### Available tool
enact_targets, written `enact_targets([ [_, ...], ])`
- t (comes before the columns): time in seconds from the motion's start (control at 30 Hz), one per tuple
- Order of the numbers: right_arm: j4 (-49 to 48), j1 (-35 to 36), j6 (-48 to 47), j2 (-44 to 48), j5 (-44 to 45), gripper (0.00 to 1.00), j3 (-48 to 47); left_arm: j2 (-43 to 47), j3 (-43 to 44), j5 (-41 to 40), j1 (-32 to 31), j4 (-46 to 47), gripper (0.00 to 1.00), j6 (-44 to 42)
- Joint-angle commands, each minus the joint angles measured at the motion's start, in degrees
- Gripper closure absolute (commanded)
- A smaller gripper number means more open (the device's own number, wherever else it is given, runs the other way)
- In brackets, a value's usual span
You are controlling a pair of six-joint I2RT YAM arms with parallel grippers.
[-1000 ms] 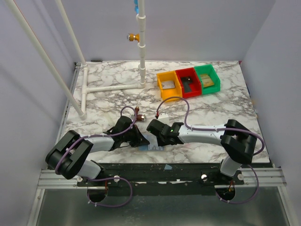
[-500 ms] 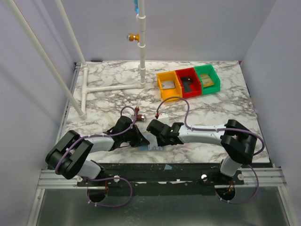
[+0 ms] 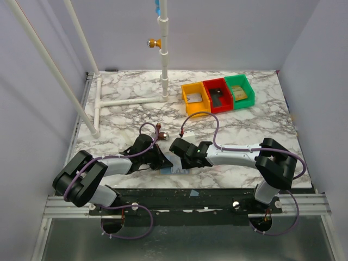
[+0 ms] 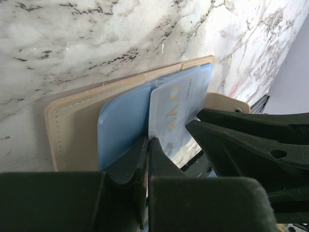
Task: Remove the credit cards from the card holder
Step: Remove the credit card from the card holder.
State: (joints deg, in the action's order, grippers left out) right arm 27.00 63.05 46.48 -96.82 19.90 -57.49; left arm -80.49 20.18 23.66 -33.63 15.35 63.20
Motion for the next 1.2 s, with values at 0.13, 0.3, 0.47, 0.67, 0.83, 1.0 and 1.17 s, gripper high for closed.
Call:
enact_targets([
  [0.13,-1.48,0.69,0.57,0.0,-1.5,0.72,0.31,-1.94,-0.61,-5.14,-0.31,-4.28,1.0,-2.12],
  [0.3,0.74,0.67,0.33,-1.89,-0.05,0.74,-0.85,-1.86,-0.7,-5.21,-0.36,-4.37,1.0,-2.12],
  [0.47,2.26,0.81,0.39,-3.19,1.18,0.83,-0.48,-1.92,-0.69,-5.16,-0.31,-4.37,1.0,-2.17],
  [0.67,1.79,0.94,0.43,-3.65,0.48,0.85,0.6,-1.9,-0.67,-5.05,-0.26,-4.54,1.0,-2.53],
  [0.83,1.95,1.18,0.06,-4.86,0.33,0.85,-0.21,-1.69,-0.36,-5.09,-0.26,-5.46,1.0,-3.22],
  [1.0,3.97,1.21,0.18,-6.83,1.99,0.85,-0.8,-0.34,0.26,-6.86,-0.21,-9.07,1.0,-5.52],
  [1.17,4.71,1.21,0.48,-7.77,2.79,0.85,0.3,0.25,0.34,-7.05,0.72,-10.71,1.0,-8.06],
])
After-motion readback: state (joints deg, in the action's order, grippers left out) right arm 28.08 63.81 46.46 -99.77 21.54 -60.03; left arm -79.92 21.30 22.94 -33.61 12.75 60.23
